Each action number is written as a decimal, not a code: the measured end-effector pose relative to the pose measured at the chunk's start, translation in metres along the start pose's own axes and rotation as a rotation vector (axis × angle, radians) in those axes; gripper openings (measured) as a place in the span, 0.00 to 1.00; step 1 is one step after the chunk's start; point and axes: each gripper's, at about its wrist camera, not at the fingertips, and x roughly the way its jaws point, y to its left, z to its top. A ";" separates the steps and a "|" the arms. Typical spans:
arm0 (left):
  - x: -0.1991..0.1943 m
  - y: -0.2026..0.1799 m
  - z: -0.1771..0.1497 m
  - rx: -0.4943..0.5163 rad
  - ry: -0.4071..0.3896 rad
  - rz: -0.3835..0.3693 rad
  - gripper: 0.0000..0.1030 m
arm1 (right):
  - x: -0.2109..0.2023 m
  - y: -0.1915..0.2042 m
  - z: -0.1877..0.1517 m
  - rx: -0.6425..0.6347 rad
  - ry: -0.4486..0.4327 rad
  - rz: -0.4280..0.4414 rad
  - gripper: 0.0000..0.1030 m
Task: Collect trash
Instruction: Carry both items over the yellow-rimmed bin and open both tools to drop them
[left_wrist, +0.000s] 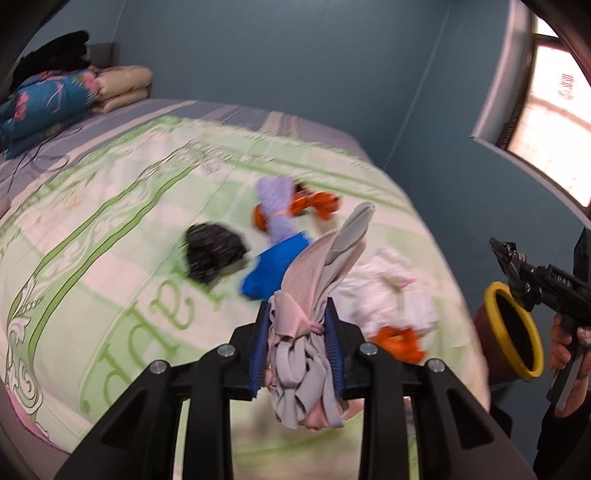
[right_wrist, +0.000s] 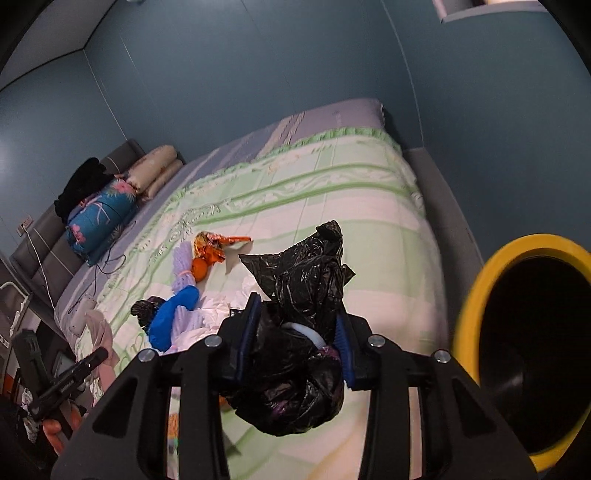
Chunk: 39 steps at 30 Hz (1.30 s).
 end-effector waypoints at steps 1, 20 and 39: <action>-0.003 -0.011 0.003 0.013 -0.008 -0.019 0.26 | -0.010 -0.001 -0.001 -0.003 -0.013 -0.003 0.34; 0.051 -0.230 0.022 0.278 0.070 -0.327 0.26 | -0.148 -0.108 -0.009 0.091 -0.237 -0.221 0.34; 0.151 -0.382 -0.012 0.380 0.226 -0.513 0.26 | -0.132 -0.181 -0.007 0.191 -0.205 -0.305 0.35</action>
